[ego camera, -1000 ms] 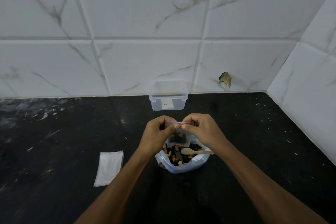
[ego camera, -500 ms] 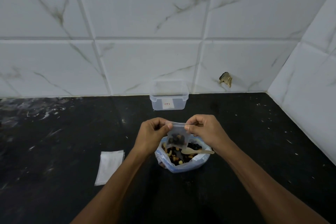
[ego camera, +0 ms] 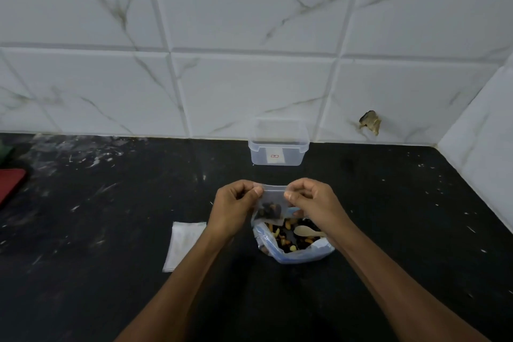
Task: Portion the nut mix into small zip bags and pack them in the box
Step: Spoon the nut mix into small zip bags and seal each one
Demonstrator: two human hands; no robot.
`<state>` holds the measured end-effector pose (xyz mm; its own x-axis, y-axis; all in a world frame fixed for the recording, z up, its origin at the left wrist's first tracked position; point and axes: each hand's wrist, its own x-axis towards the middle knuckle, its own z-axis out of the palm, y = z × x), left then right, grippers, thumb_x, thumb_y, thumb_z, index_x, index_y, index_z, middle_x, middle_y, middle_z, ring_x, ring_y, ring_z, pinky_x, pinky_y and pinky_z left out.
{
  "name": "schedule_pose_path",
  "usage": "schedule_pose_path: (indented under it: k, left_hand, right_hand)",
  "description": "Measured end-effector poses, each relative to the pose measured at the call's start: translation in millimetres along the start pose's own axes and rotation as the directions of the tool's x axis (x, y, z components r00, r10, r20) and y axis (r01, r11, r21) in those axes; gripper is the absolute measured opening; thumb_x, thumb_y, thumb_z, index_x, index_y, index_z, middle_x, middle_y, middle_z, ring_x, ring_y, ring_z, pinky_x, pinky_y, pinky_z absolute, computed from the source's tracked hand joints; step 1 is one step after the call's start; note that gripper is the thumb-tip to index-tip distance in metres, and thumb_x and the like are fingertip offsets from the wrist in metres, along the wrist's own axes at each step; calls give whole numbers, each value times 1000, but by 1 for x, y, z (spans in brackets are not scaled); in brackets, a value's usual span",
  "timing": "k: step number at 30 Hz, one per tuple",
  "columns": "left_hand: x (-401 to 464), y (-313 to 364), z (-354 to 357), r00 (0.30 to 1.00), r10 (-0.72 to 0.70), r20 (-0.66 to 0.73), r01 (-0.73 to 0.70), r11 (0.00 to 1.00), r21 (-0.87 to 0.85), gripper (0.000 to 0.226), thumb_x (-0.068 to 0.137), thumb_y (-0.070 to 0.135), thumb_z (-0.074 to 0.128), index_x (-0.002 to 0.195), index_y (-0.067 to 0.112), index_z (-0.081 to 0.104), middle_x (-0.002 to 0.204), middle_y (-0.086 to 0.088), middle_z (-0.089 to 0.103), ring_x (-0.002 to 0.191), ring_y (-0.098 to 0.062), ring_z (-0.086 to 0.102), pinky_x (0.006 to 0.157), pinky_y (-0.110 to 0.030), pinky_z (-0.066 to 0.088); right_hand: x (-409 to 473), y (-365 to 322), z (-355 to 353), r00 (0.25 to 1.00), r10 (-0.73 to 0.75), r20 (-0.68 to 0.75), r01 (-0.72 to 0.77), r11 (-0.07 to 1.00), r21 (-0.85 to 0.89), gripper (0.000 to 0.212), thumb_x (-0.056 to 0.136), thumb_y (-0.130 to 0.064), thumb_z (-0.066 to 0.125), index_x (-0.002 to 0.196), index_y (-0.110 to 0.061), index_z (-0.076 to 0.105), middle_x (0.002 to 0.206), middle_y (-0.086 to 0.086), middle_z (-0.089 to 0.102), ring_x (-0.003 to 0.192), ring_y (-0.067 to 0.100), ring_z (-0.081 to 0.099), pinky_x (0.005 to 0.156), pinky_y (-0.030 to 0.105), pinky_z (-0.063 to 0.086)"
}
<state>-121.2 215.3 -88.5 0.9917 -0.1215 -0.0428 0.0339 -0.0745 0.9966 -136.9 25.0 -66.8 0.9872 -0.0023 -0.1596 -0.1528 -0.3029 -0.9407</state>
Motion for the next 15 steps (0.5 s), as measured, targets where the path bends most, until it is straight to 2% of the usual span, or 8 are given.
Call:
schedule_pose_path:
  k: [3, 5, 8, 12, 15]
  left_hand:
    - [1, -1, -14, 998, -42, -43, 38, 997, -70, 17, 97, 12, 56, 85, 12, 69, 91, -5, 69, 82, -15, 67, 73, -33, 57]
    - [4, -4, -24, 995, -79, -62, 72, 991, -110, 16, 97, 13, 56, 86, 12, 69, 94, -7, 70, 86, -19, 68, 75, -37, 59]
    - [10, -12, -41, 988, -118, -100, 103, 985, -139, 14, 97, 17, 57, 97, 12, 70, 102, -10, 71, 97, -27, 70, 82, -46, 60]
    - [18, -20, -58, 978, -98, -182, 81, 992, -101, 22, 100, 12, 50, 113, 17, 68, 104, -4, 73, 95, -18, 72, 72, -29, 60]
    - [27, -24, -69, 974, -88, -209, 70, 994, -89, 26, 101, 8, 47, 112, 18, 68, 102, -2, 74, 94, -15, 72, 77, -29, 60]
  right_hand:
    - [6, -2, 19, 984, 86, 155, -91, 996, 26, 20, 89, -17, 67, 108, -22, 64, 101, -2, 73, 94, 9, 69, 75, 27, 58]
    - [12, -1, 32, 978, 99, 182, -101, 995, 5, 15, 89, -12, 67, 104, -15, 66, 101, 0, 73, 92, 10, 70, 73, 25, 58]
    - [28, -2, 51, 974, 124, 188, -126, 992, 1, 10, 89, -7, 65, 98, -11, 68, 99, 5, 73, 91, 15, 71, 77, 31, 60]
    - [58, -8, 76, 971, 160, 175, -178, 980, 91, 10, 89, -2, 64, 99, 0, 66, 100, 15, 71, 90, 23, 71, 77, 34, 61]
    - [85, -10, 94, 972, 188, 142, -199, 978, 65, 8, 89, -4, 64, 96, -3, 67, 97, 13, 71, 88, 22, 71, 73, 30, 60]
